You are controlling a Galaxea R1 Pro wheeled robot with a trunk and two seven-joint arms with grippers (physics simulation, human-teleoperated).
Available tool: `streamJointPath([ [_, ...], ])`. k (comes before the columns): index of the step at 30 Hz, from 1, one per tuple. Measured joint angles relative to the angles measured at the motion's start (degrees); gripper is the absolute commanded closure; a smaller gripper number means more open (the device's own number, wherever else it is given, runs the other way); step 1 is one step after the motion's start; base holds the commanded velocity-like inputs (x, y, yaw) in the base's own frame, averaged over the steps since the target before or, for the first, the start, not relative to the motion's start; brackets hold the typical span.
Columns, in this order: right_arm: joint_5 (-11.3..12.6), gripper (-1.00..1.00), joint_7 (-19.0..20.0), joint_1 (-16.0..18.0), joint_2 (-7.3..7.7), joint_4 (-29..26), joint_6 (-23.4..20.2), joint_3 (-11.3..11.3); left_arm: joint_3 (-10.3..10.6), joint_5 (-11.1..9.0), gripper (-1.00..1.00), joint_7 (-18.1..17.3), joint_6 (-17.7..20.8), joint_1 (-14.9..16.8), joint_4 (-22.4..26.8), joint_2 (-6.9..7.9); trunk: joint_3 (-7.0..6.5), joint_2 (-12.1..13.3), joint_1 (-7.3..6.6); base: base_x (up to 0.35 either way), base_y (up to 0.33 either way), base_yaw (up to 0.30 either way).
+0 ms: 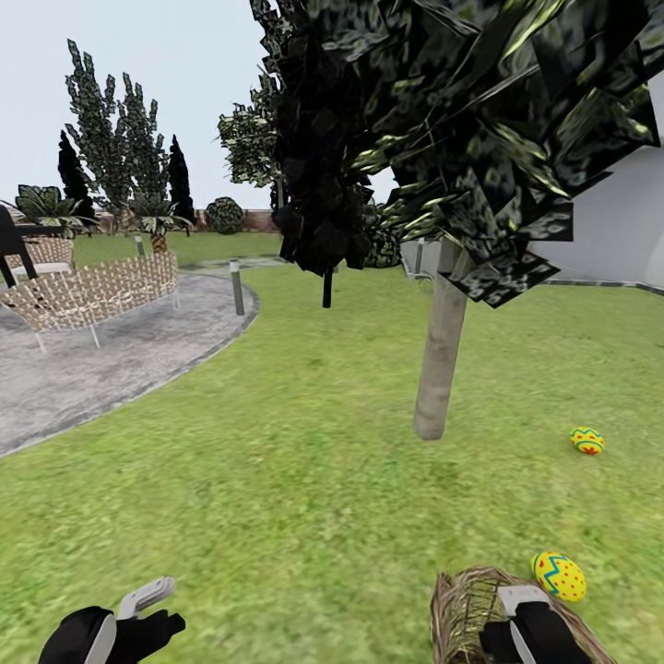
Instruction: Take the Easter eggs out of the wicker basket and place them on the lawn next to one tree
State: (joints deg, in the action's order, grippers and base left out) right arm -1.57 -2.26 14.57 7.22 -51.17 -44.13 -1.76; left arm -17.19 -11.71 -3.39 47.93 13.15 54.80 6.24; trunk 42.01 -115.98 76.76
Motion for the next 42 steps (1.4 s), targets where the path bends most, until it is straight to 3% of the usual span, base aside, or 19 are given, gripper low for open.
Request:
streamJointPath([
  [18,0.2,-1.00,0.0,0.0,-0.18,0.0,0.0,0.0,0.0,0.1,-1.00,0.0,0.0,0.0,0.0,-0.07,-0.66,0.0,0.01,0.015,0.041,-0.159],
  [27,0.2,-1.00,0.0,0.0,-0.11,-0.2,0.1,0.0,0.0,0.0,-1.00,0.0,0.1,0.0,0.0,-0.08,-0.77,0.0,-0.01,0.201,0.247,-0.074],
  [42,0.3,-1.00,0.0,0.0,0.25,-0.5,0.0,-0.3,0.0,0.0,-1.00,0.0,0.0,0.0,-0.1,-0.07,-1.35,0.0,0.00,0.121,-0.019,-0.183],
])
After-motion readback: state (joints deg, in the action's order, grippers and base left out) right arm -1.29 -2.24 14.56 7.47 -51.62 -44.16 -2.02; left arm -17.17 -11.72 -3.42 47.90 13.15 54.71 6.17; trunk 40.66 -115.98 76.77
